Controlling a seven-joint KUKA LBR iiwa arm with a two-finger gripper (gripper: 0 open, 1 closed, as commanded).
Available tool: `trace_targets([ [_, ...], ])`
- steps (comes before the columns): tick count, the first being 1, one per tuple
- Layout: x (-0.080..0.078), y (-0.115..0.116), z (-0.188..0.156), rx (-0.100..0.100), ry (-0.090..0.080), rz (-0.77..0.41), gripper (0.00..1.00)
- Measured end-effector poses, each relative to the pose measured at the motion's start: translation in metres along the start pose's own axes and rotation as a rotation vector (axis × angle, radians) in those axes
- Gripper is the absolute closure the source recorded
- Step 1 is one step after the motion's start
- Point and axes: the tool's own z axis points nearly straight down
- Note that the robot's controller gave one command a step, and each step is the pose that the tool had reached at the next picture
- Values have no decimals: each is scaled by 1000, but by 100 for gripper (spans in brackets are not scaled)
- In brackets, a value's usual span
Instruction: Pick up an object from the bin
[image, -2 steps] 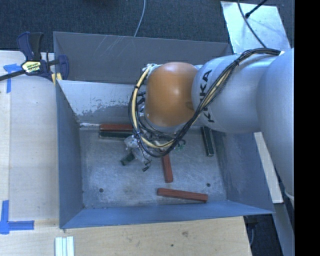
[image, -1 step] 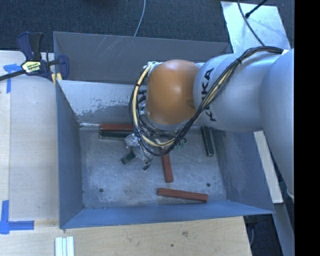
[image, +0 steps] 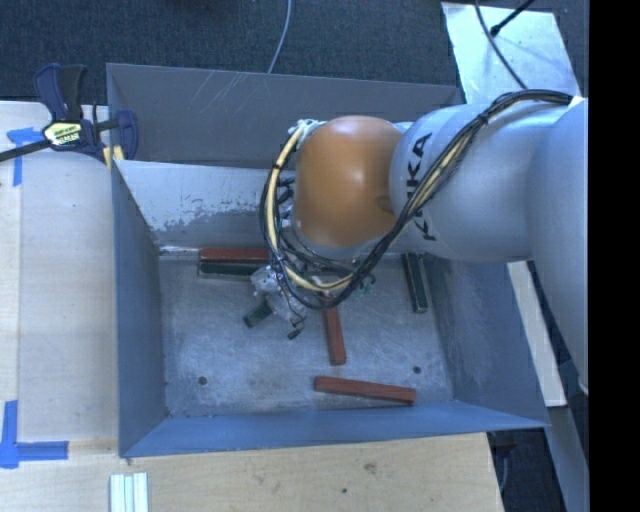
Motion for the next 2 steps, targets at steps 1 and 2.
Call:
trace_targets([
  [1,0,0,-13,-1,3,1,100],
  [2,0,0,-27,0,0,2,100],
])
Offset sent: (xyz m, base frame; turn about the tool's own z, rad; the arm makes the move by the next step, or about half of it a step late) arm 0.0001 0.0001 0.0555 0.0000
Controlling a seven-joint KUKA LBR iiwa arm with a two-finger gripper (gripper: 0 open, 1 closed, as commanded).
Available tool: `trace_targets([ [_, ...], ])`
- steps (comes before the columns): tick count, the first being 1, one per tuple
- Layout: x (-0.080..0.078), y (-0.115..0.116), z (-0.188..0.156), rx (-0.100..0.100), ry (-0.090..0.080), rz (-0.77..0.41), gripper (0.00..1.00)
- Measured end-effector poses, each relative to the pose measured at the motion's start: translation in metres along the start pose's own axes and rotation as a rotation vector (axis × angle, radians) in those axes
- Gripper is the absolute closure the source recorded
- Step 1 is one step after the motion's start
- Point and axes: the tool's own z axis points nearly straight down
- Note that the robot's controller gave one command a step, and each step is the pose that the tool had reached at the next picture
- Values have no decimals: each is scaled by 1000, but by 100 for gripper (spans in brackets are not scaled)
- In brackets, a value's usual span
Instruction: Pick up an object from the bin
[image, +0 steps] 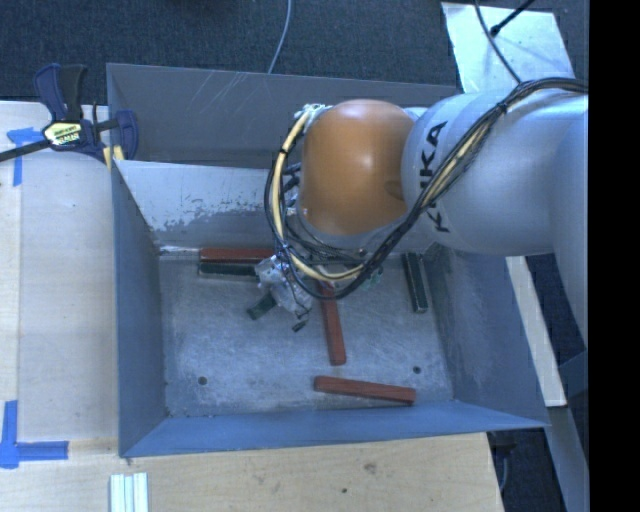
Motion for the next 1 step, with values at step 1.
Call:
trace_targets([
  [1,0,0,-14,-1,1,1,100],
])
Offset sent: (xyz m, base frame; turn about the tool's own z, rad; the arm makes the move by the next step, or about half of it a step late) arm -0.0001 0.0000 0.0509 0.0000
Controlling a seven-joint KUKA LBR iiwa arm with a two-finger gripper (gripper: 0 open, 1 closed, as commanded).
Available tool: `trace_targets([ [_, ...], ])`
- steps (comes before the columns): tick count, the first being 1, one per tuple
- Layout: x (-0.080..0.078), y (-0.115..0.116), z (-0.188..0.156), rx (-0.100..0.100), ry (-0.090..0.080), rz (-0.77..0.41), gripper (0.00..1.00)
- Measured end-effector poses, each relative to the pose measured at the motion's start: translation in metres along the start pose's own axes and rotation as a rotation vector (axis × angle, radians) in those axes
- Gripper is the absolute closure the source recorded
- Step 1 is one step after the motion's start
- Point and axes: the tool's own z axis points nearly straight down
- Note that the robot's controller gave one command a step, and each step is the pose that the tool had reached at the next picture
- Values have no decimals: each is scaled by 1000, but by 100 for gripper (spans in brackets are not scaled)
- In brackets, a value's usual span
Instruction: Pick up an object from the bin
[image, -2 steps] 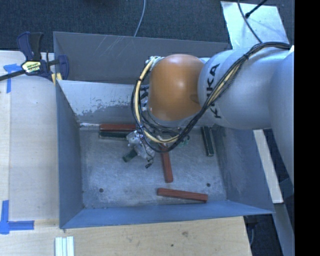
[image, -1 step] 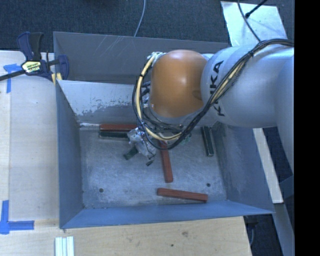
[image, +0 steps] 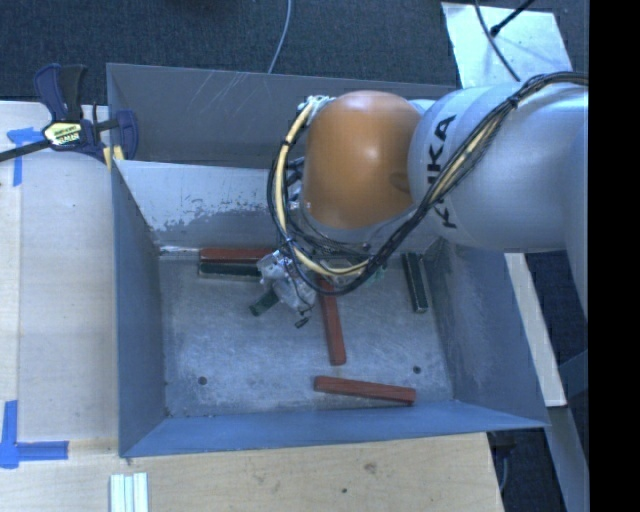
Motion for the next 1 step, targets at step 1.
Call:
trace_targets([
  [1,-1,0,-14,1,-2,1,100],
])
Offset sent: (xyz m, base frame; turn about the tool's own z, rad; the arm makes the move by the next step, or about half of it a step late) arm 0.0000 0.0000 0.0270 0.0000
